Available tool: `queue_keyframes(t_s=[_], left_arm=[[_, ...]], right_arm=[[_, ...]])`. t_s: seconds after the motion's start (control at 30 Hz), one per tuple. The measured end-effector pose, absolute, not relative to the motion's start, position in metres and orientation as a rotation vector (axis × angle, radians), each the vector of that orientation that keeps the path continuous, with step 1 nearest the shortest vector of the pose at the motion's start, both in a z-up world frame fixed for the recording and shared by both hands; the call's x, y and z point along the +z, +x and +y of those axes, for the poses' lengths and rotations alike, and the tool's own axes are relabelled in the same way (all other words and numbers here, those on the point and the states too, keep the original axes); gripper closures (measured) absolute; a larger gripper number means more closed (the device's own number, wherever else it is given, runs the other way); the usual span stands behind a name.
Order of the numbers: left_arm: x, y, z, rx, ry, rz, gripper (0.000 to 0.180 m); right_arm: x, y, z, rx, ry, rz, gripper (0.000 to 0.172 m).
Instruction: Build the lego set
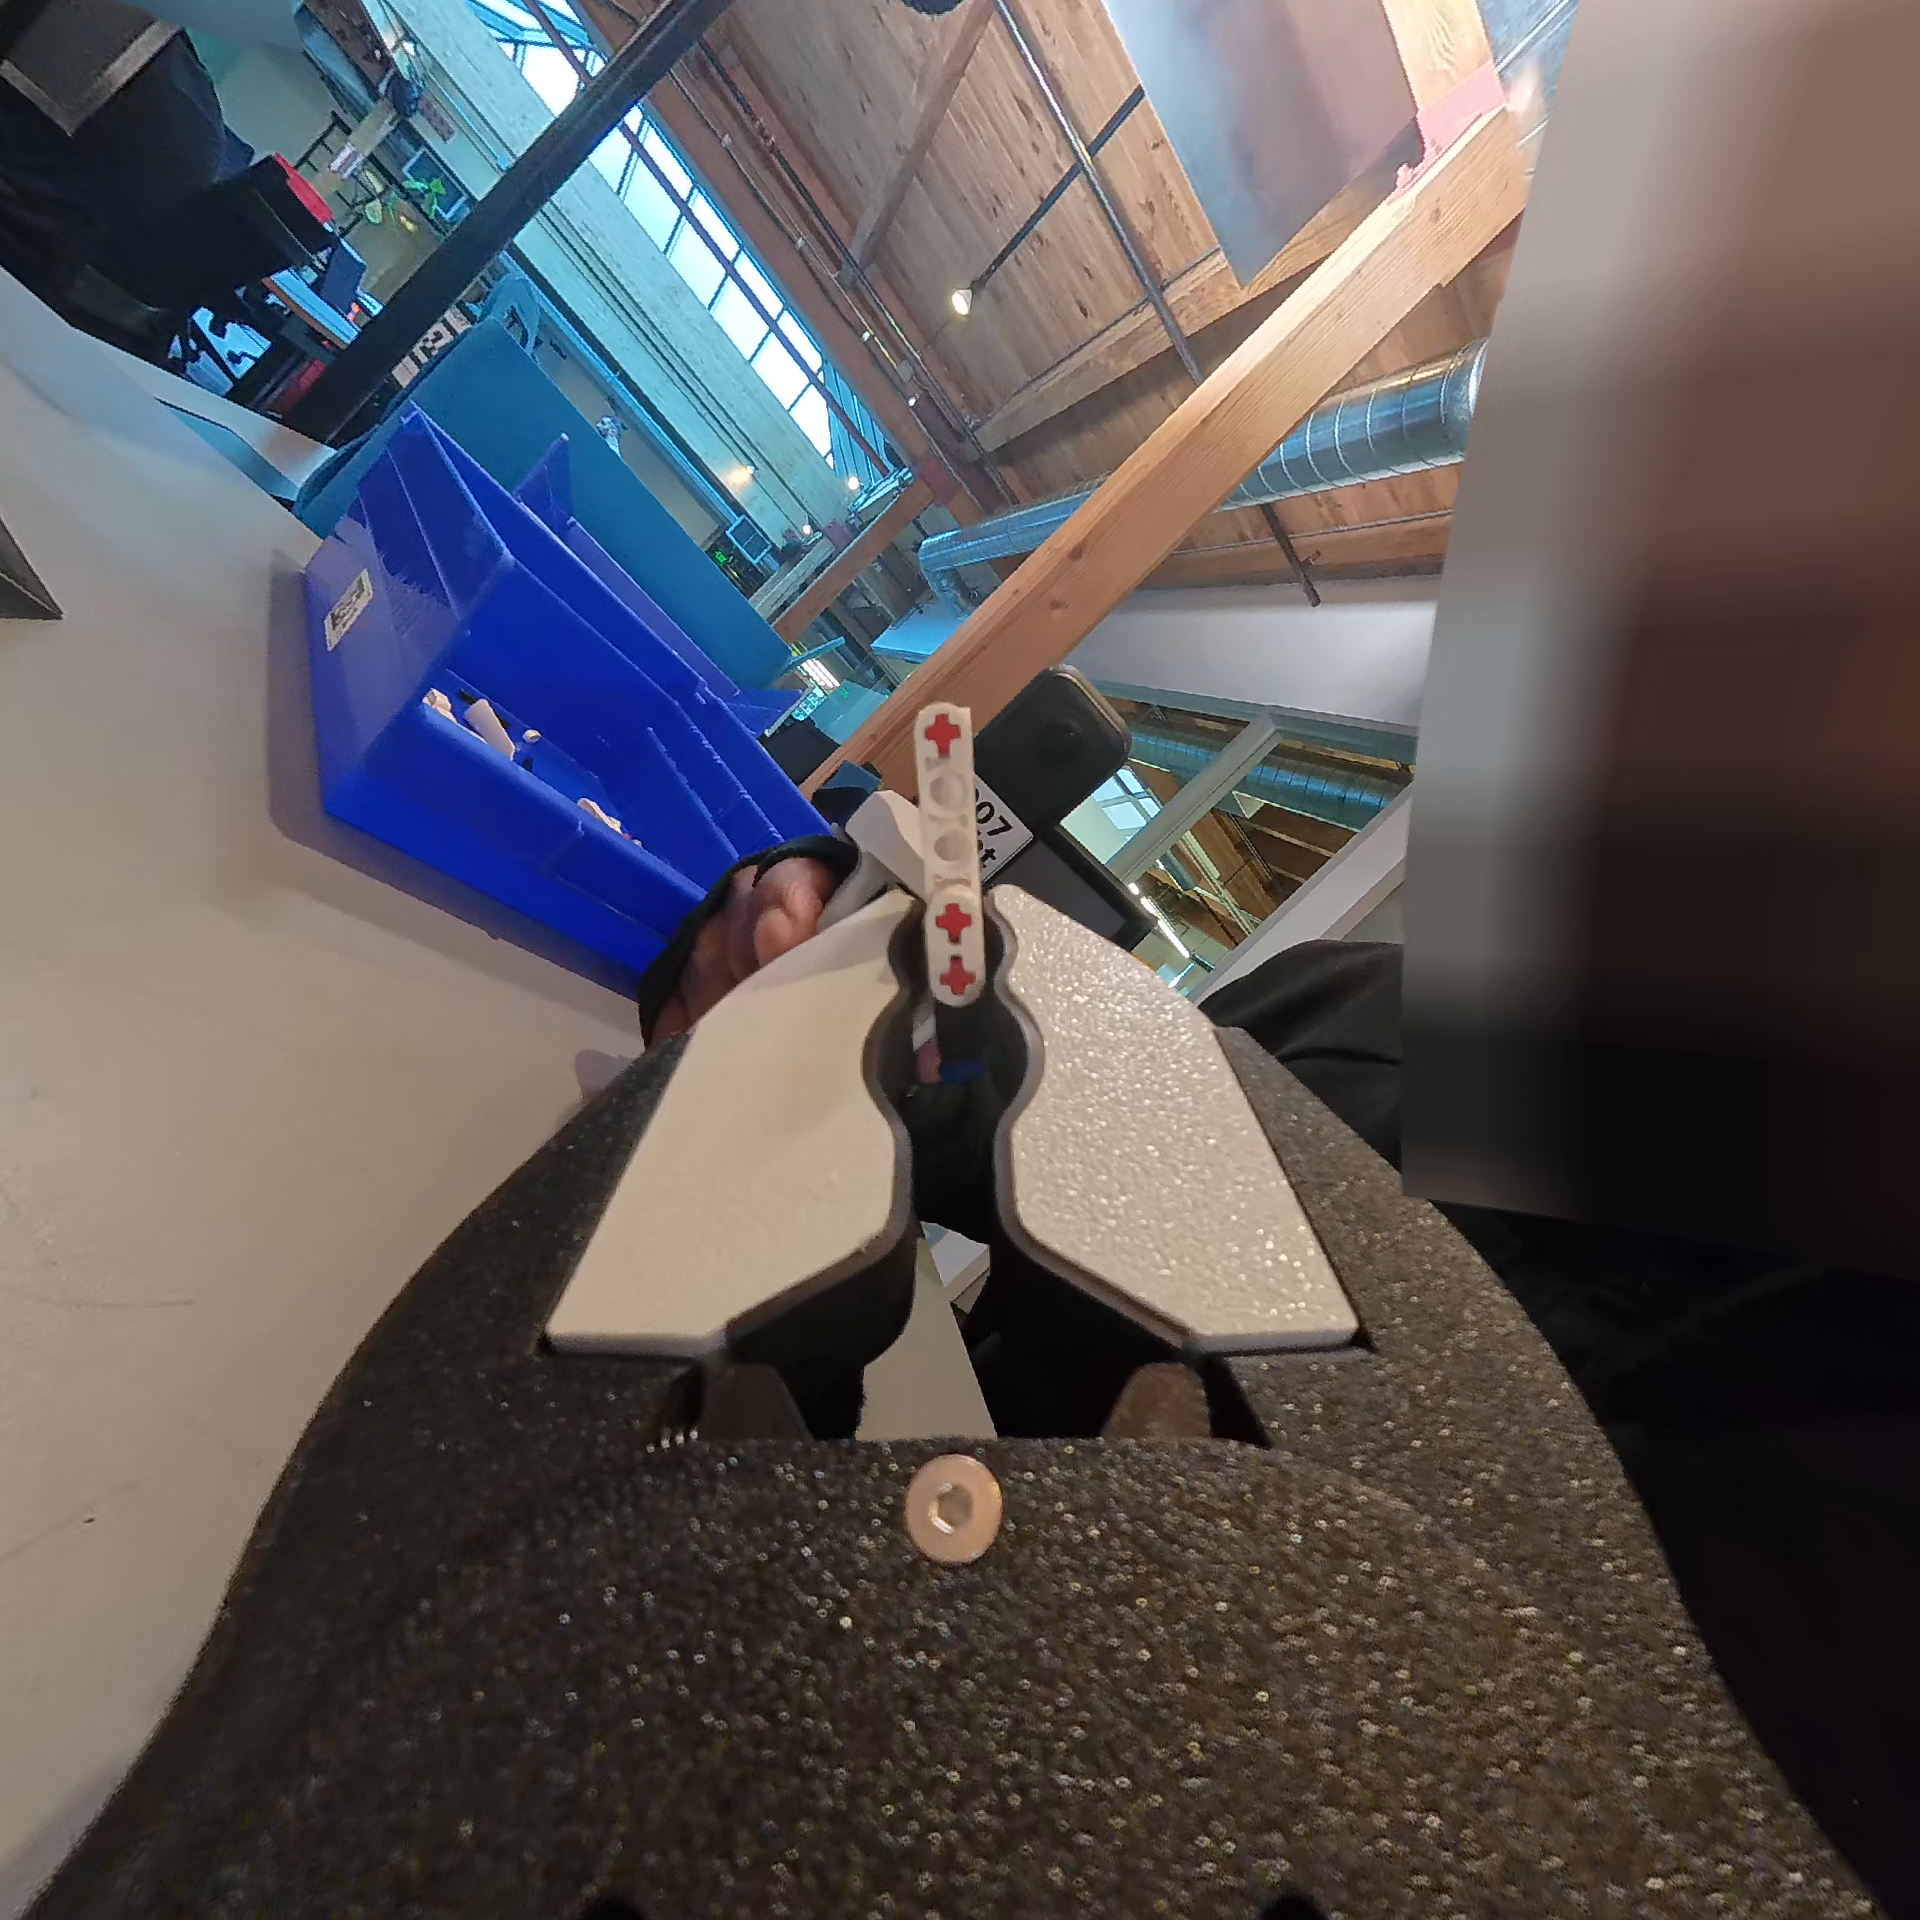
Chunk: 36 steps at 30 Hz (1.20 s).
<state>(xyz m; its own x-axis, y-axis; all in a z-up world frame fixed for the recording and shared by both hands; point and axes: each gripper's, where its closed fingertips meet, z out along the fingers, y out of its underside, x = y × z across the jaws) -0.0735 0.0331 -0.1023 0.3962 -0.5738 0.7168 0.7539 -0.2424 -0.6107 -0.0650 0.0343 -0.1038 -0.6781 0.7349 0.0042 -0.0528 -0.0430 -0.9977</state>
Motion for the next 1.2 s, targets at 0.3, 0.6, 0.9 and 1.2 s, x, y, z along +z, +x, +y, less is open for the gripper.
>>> queue_keyframes(t_s=[0.3,0.6,0.9,1.2], left_arm=[[-0.1019,-0.0691,0.0327,-1.249,-1.315,-0.163,0.173],[-0.1041,-0.0681,0.0331,-1.193,-1.314,-0.175,0.173],[-0.1044,-0.0677,0.0341,-1.152,-1.304,-0.198,0.173],[-0.1086,-0.0711,0.0377,-1.108,-1.336,-0.229,0.173]], right_arm=[[-0.1040,-0.0644,0.0327,1.782,-0.722,-1.672,0.168],[-0.1047,-0.0632,0.0321,1.767,-0.706,-1.681,0.168],[-0.1048,-0.0637,0.0331,1.755,-0.711,-1.668,0.168],[-0.1093,-0.0667,0.0357,1.717,-0.743,-1.676,0.168]])
